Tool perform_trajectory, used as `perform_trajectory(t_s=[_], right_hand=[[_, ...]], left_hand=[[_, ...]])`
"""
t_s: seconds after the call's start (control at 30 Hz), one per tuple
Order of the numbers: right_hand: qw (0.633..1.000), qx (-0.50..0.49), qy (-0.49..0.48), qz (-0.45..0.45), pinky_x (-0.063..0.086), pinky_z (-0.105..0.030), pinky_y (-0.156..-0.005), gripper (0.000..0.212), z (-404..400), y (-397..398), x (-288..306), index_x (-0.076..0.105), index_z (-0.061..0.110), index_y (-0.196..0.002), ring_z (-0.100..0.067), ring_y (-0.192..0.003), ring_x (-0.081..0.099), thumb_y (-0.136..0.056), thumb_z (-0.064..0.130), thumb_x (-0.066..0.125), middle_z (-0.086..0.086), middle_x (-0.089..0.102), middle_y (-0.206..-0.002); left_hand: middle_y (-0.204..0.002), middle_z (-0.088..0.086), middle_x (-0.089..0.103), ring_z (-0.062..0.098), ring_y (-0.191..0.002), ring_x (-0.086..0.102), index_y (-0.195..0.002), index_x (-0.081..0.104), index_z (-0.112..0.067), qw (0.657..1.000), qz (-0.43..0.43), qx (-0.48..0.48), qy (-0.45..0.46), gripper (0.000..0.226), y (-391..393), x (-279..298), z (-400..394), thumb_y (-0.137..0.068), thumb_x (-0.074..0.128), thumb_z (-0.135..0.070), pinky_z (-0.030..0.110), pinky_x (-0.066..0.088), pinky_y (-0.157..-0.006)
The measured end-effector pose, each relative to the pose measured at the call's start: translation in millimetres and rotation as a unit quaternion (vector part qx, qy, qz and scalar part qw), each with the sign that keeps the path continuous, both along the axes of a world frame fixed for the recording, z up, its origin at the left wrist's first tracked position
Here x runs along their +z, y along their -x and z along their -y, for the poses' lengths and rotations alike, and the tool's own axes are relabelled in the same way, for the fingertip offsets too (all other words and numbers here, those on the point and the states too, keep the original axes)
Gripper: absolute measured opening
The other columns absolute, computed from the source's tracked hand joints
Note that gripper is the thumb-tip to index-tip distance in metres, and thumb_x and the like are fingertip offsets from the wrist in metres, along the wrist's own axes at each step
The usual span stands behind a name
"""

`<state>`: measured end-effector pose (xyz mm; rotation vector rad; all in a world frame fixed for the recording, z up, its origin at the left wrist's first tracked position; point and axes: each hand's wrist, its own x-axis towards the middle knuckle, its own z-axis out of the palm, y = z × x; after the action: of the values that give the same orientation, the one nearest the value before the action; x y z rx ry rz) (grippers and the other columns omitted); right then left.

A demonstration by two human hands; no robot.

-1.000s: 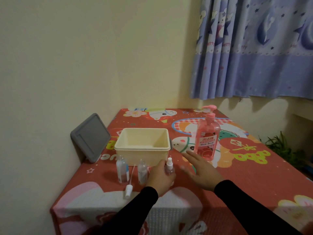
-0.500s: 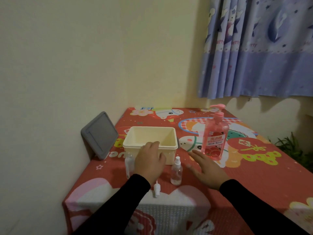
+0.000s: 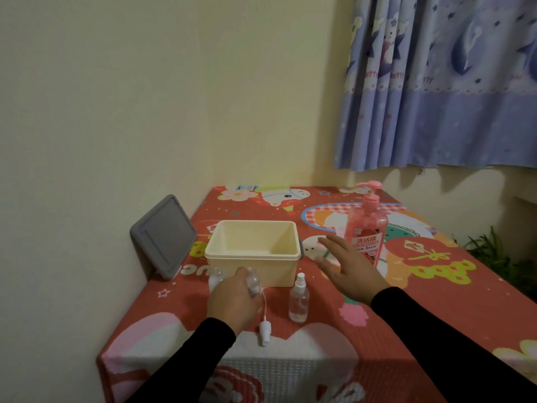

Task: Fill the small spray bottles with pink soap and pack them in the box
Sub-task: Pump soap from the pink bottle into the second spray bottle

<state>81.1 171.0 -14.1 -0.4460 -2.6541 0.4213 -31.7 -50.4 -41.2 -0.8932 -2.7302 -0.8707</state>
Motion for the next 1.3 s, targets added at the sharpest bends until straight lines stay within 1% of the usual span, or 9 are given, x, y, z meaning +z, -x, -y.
perform_trajectory(t_s=[0.13,0.27,0.5,0.73,0.87,0.93,1.03,1.17,1.3], right_hand=[[1.000,0.002,-0.003,-0.031,0.030,-0.031,-0.110,0.057,-9.3,2.4,18.6,0.034,0.027,-0.148,-0.014,-0.141,0.031,-0.096,0.053,0.039,0.003,0.028,-0.156],[0.997,-0.010,-0.029,-0.074,0.030,-0.030,-0.108,0.054,-21.5,5.7,45.2,0.039,0.026,-0.145,-0.014,-0.140,0.033,-0.096,0.051,0.041,0.002,0.035,-0.153],[0.990,-0.044,-0.051,-0.128,0.031,-0.035,-0.110,0.055,-58.5,11.4,92.9,0.046,0.017,-0.141,-0.020,-0.136,0.039,-0.096,0.049,0.043,-0.006,0.042,-0.148],[0.986,-0.094,-0.046,-0.132,0.035,-0.037,-0.108,0.049,-105.1,25.8,117.5,0.048,0.014,-0.139,-0.025,-0.133,0.043,-0.098,0.041,0.044,-0.008,0.044,-0.146],[0.984,-0.111,-0.049,-0.128,0.034,-0.033,-0.107,0.047,-125.6,37.0,126.6,0.049,0.013,-0.138,-0.023,-0.133,0.043,-0.099,0.039,0.043,-0.007,0.045,-0.145],[0.984,-0.114,-0.044,-0.132,0.033,-0.032,-0.106,0.045,-137.8,45.2,129.4,0.051,0.010,-0.136,-0.023,-0.132,0.043,-0.100,0.036,0.043,-0.008,0.048,-0.143],[0.983,-0.118,-0.017,-0.137,0.034,-0.032,-0.104,0.043,-154.4,56.1,132.5,0.055,0.009,-0.131,-0.023,-0.129,0.044,-0.101,0.036,0.039,-0.009,0.054,-0.136],[0.981,-0.124,0.050,-0.137,0.034,-0.029,-0.089,0.040,-161.5,69.1,137.3,0.062,0.005,-0.112,-0.027,-0.117,0.049,-0.103,0.032,0.033,-0.013,0.061,-0.122],[0.975,-0.148,0.115,-0.118,0.037,-0.034,-0.084,0.048,-162.3,77.5,138.7,0.062,0.005,-0.102,-0.032,-0.102,0.055,-0.103,0.038,0.028,-0.017,0.064,-0.111]], left_hand=[[-0.078,0.001,0.064,0.029,-0.080,0.061,-0.091,0.046,-0.021,0.998,0.000,-0.018,-0.062,0.023,6.1,21.3,-1.5,-0.076,0.062,-0.027,0.034,0.043,-0.064],[-0.072,0.000,0.059,0.024,-0.066,0.055,-0.086,0.042,-0.018,0.994,0.030,-0.027,-0.105,0.029,11.1,49.2,-16.3,-0.073,0.067,-0.025,0.031,0.035,-0.052],[-0.085,0.004,0.064,0.025,-0.079,0.060,-0.102,0.049,-0.016,0.983,0.076,-0.104,-0.129,0.030,21.0,83.1,-68.3,-0.078,0.066,-0.022,0.034,0.044,-0.065],[-0.085,0.003,0.060,0.019,-0.070,0.052,-0.104,0.049,-0.017,0.971,0.071,-0.194,-0.118,0.024,27.9,100.3,-134.3,-0.084,0.062,-0.022,0.023,0.034,-0.055],[-0.094,0.003,0.060,0.024,-0.081,0.058,-0.108,0.050,-0.017,0.970,0.069,-0.214,-0.097,0.028,35.3,108.7,-170.6,-0.084,0.061,-0.023,0.026,0.037,-0.058],[-0.090,0.002,0.058,0.019,-0.074,0.057,-0.104,0.050,-0.017,0.971,0.055,-0.219,-0.082,0.021,39.7,110.4,-187.0,-0.086,0.059,-0.023,0.025,0.035,-0.054],[-0.087,0.000,0.054,0.010,-0.063,0.047,-0.101,0.049,-0.019,0.973,0.029,-0.220,-0.056,0.015,44.8,111.1,-205.0,-0.088,0.056,-0.023,0.023,0.028,-0.048],[-0.104,0.002,0.051,0.017,-0.077,0.049,-0.121,0.048,-0.021,0.973,0.019,-0.229,-0.024,0.035,48.5,111.3,-219.1,-0.088,0.057,-0.022,0.023,0.031,-0.053],[-0.108,0.004,0.049,0.020,-0.082,0.050,-0.121,0.048,-0.024,0.971,0.017,-0.236,-0.030,0.035,51.1,111.0,-228.3,-0.087,0.057,-0.023,0.023,0.034,-0.058]])
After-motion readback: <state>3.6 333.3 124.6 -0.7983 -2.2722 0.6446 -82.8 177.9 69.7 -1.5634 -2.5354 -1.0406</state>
